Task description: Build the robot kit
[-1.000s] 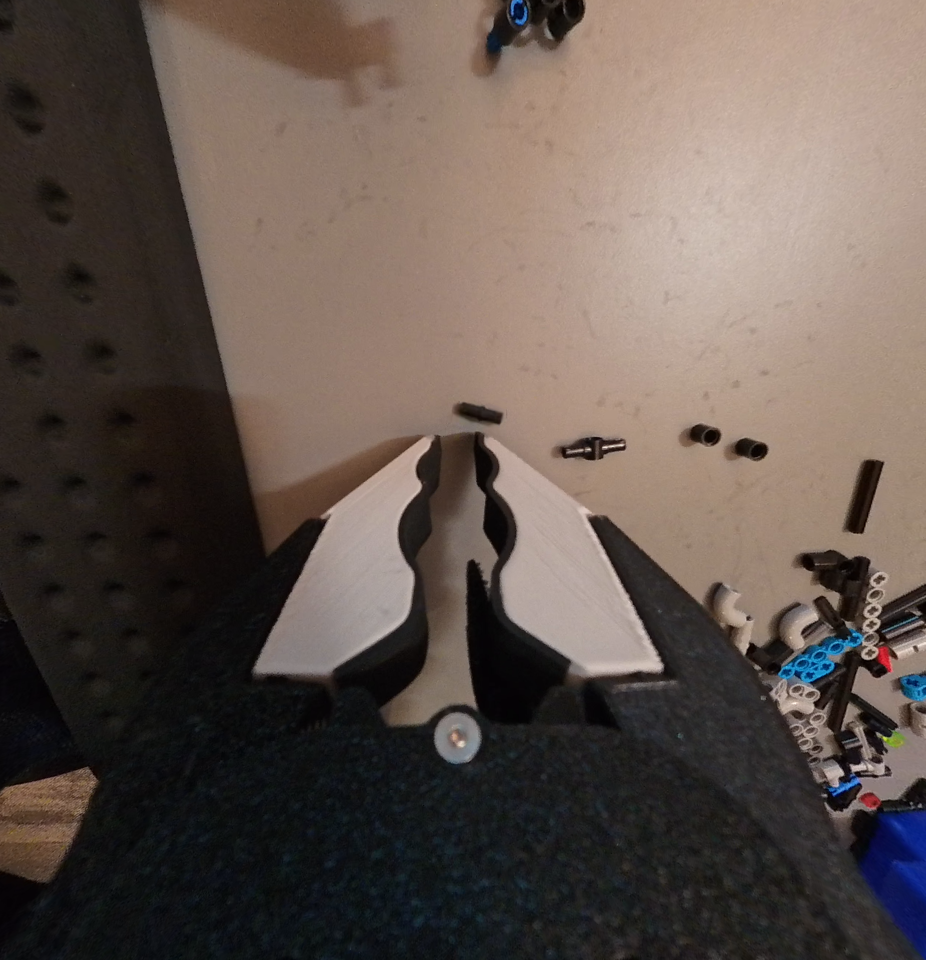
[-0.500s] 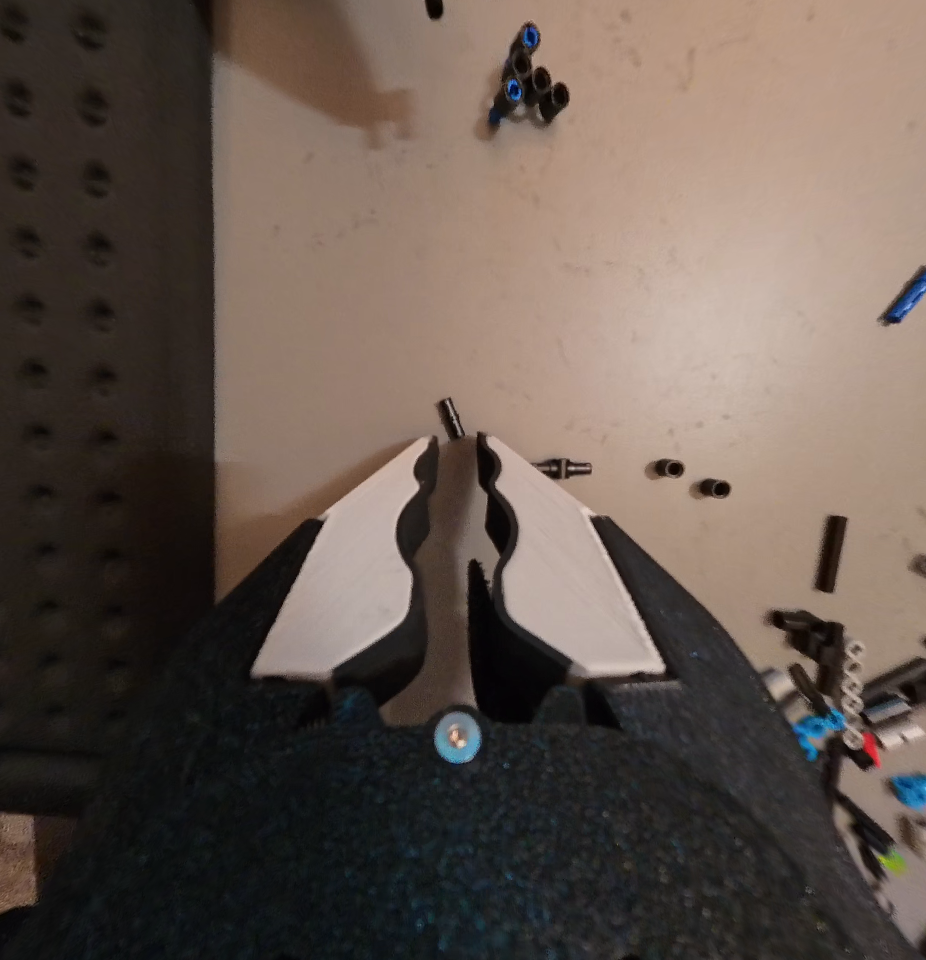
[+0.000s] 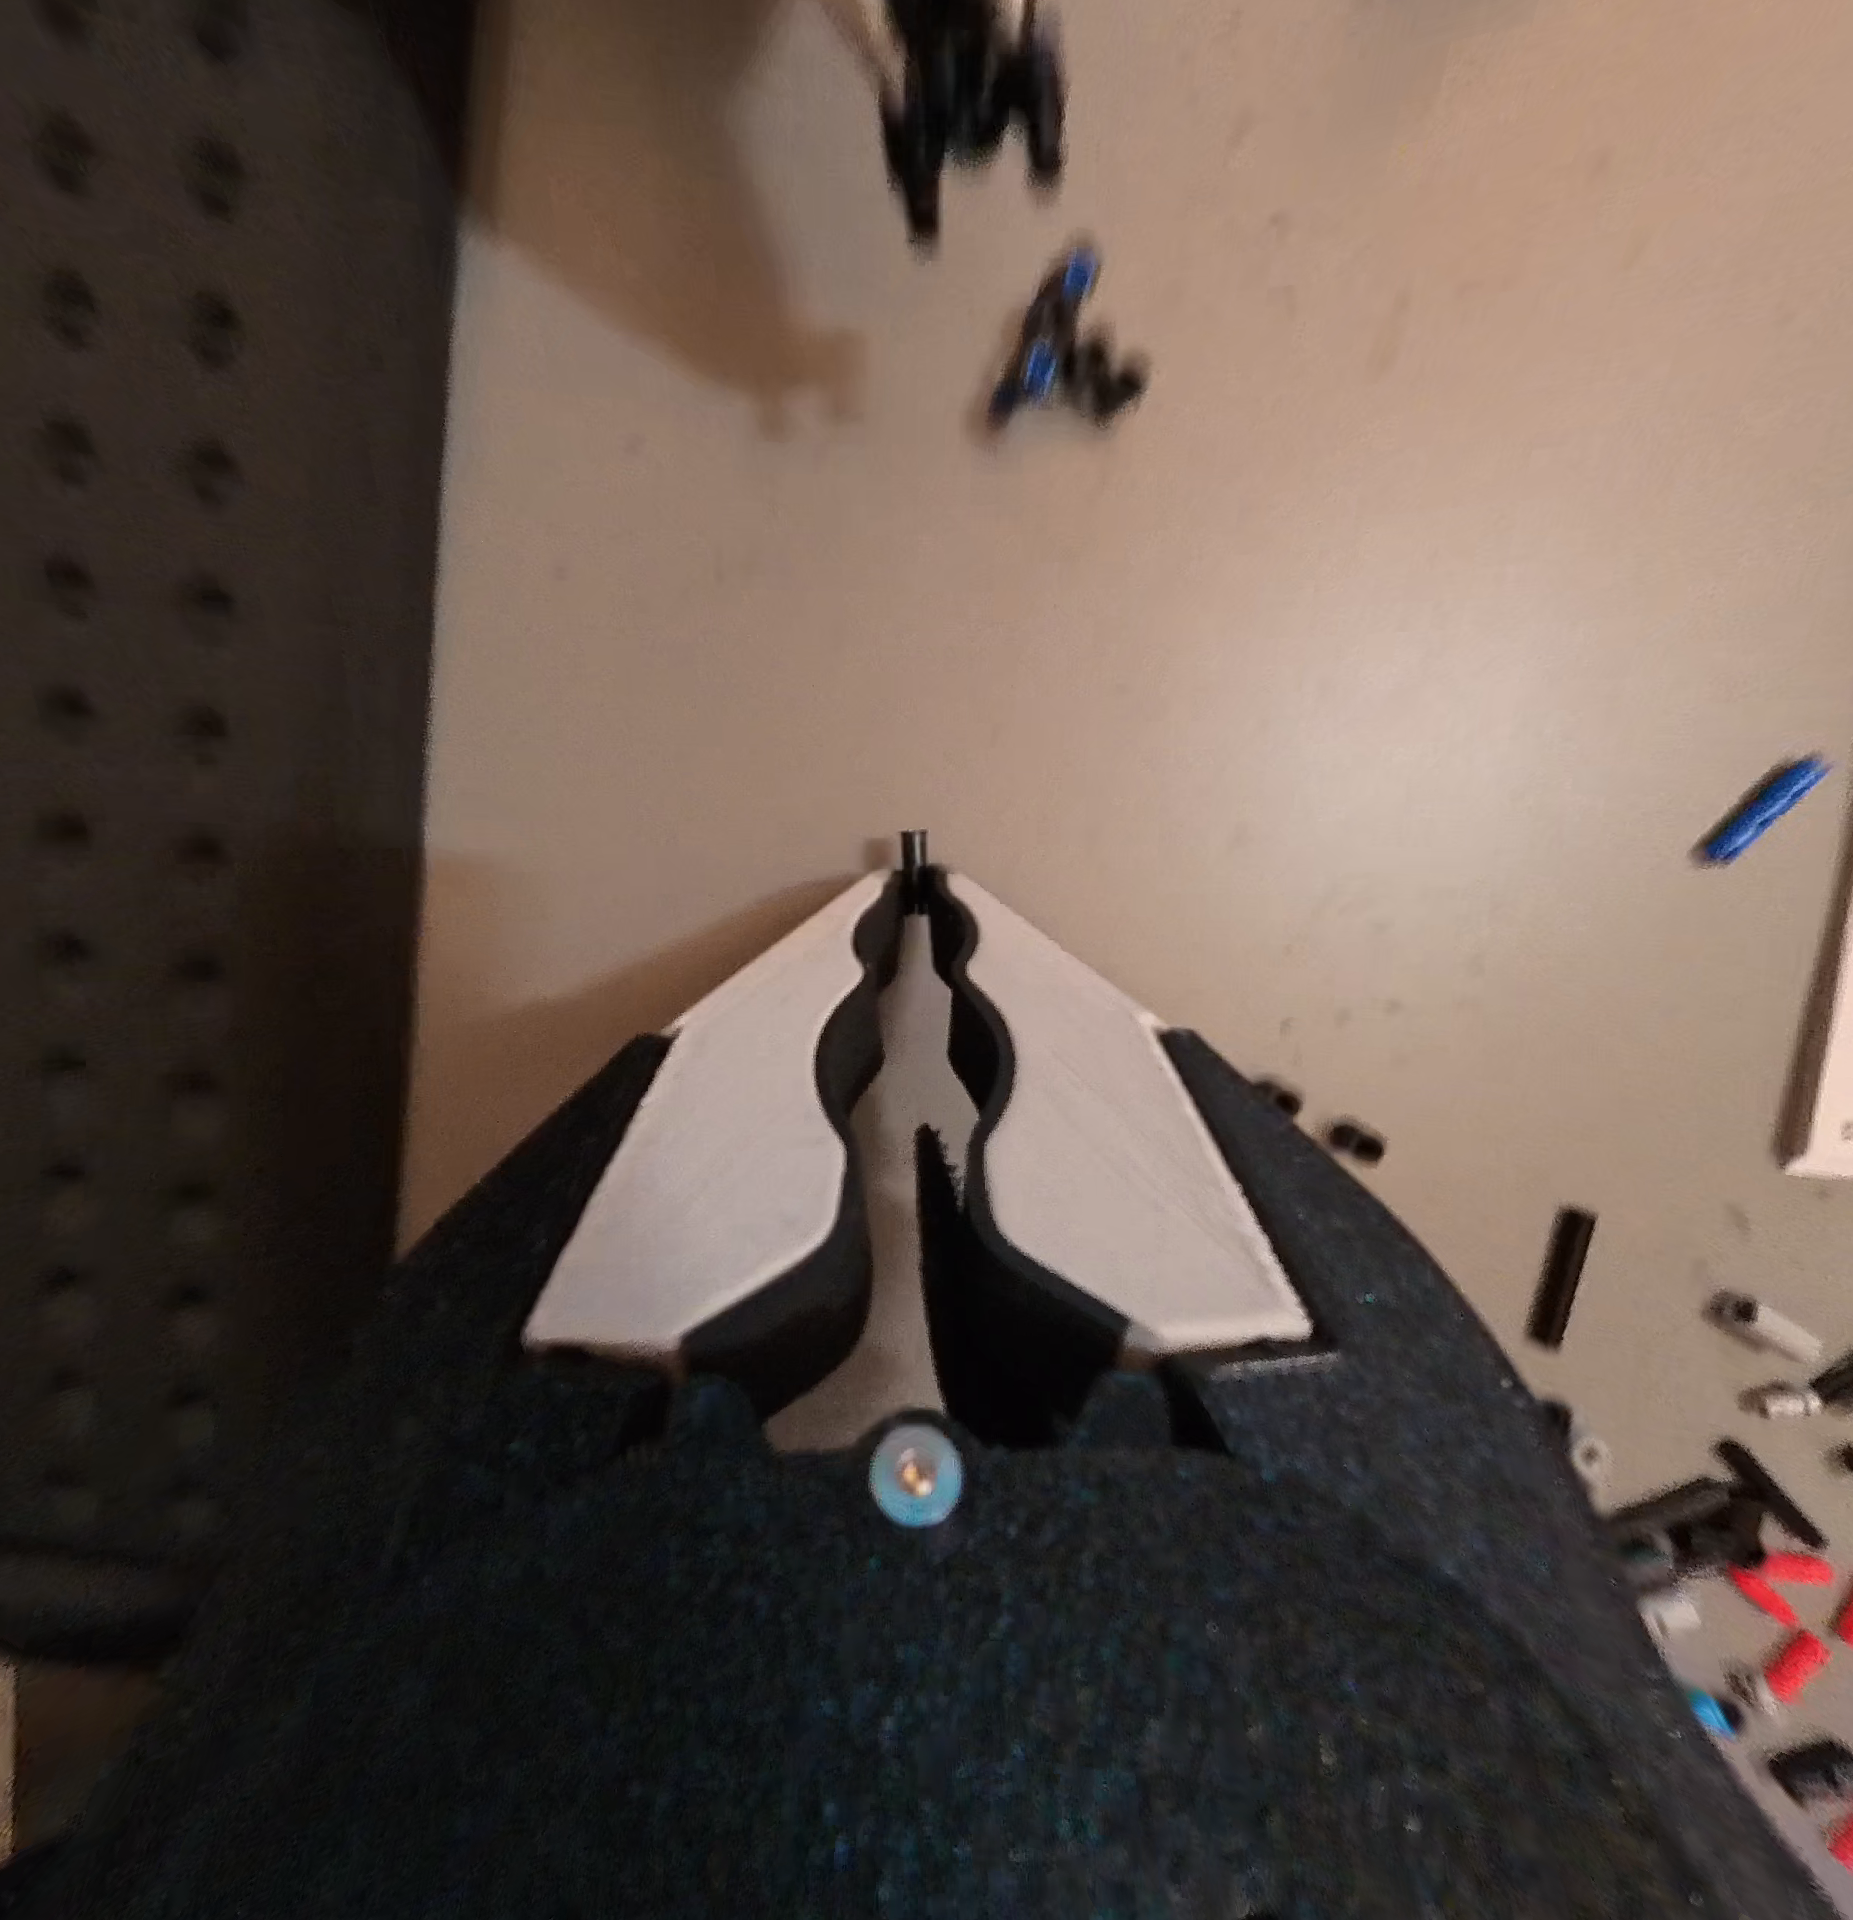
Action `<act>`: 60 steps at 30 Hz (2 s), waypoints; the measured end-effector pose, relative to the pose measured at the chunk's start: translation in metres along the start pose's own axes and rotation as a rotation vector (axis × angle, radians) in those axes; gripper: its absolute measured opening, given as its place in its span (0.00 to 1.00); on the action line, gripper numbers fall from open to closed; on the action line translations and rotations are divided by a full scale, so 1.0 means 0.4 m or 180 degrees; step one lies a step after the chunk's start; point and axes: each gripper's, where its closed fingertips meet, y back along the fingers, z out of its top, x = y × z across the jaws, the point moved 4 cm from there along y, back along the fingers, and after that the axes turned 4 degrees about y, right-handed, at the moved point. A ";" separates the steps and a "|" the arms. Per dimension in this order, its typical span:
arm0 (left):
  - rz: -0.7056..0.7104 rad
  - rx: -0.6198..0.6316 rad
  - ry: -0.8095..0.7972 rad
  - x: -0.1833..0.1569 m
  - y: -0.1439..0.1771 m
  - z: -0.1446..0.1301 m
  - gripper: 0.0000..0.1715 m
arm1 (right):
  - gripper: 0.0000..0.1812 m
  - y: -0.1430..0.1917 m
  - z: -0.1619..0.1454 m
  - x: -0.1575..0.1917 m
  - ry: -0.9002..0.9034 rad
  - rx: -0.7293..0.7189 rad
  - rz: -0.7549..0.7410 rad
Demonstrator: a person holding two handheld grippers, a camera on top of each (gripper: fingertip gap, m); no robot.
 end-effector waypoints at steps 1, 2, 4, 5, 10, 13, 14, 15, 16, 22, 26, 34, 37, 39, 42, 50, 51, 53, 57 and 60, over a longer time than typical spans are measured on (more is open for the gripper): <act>0.0010 -0.0018 0.0089 0.006 0.000 0.003 0.04 | 0.02 0.010 0.039 -0.006 -0.0098 -0.0308 -0.0031; 0.0033 -0.0035 0.0174 0.012 0.001 0.007 0.04 | 0.02 0.025 0.087 -0.010 -0.0221 -0.0699 -0.0038; 0.0083 -0.0097 0.0305 0.024 0.004 0.013 0.04 | 0.02 0.047 0.170 -0.012 -0.0415 -0.1418 -0.0068; 0.0103 -0.0127 0.0340 0.029 0.007 0.015 0.04 | 0.02 0.045 0.193 -0.017 -0.0488 -0.1593 -0.0149; 0.0250 -0.0102 0.0292 0.040 0.011 0.012 0.04 | 0.02 -0.008 0.230 -0.020 -0.0729 -0.1749 -0.0264; 0.0388 -0.0077 0.0279 0.051 0.012 0.010 0.04 | 0.02 -0.014 0.234 -0.030 -0.0956 -0.1877 -0.0326; 0.0444 -0.0068 0.0266 0.055 0.013 0.010 0.04 | 0.02 -0.016 0.236 -0.033 -0.1090 -0.1970 -0.0310; 0.0506 -0.0038 0.0235 0.059 0.013 0.007 0.04 | 0.02 -0.022 0.237 -0.037 -0.1267 -0.2047 -0.0269; 0.0596 -0.0005 0.0170 0.062 0.013 0.005 0.04 | 0.02 -0.027 0.237 -0.041 -0.1466 -0.2147 -0.0220; 0.1003 0.0022 -0.0378 0.059 0.018 0.017 0.04 | 0.02 -0.040 0.233 -0.051 -0.2610 -0.2960 0.0734; 0.0996 -0.0065 -0.0358 0.059 0.024 0.025 0.04 | 0.02 -0.034 0.235 -0.049 -0.2697 -0.3072 0.0916; 0.0325 -0.0971 0.0387 0.061 0.092 0.090 0.04 | 0.02 0.095 0.239 -0.047 -0.1523 -0.2923 0.0122; 0.0430 -0.0921 -0.0018 0.034 0.084 0.095 0.04 | 0.02 0.096 0.242 -0.048 -0.1543 -0.2789 0.0248; 0.0542 -0.0821 -0.0252 0.024 0.076 0.092 0.04 | 0.02 0.086 0.237 -0.046 -0.1674 -0.2787 0.0369; 0.0605 -0.0787 -0.0424 0.016 0.071 0.092 0.04 | 0.02 0.083 0.229 -0.043 -0.1744 -0.2831 0.0521; 0.0795 -0.0436 -0.1090 -0.007 0.042 0.064 0.04 | 0.02 0.080 0.200 -0.036 -0.1652 -0.2539 0.0718; 0.0802 -0.0443 -0.1142 -0.013 0.041 0.067 0.04 | 0.02 0.073 0.197 -0.033 -0.1648 -0.2472 0.0739; 0.0819 -0.0417 -0.1185 -0.017 0.037 0.066 0.04 | 0.02 0.065 0.202 -0.031 -0.1615 -0.2457 0.0694; 0.0860 -0.0382 -0.1278 -0.022 0.036 0.066 0.04 | 0.02 0.050 0.204 -0.027 -0.1637 -0.2360 0.0777; 0.0885 -0.0381 -0.1332 -0.029 0.037 0.069 0.03 | 0.02 0.049 0.205 -0.025 -0.1679 -0.2383 0.0836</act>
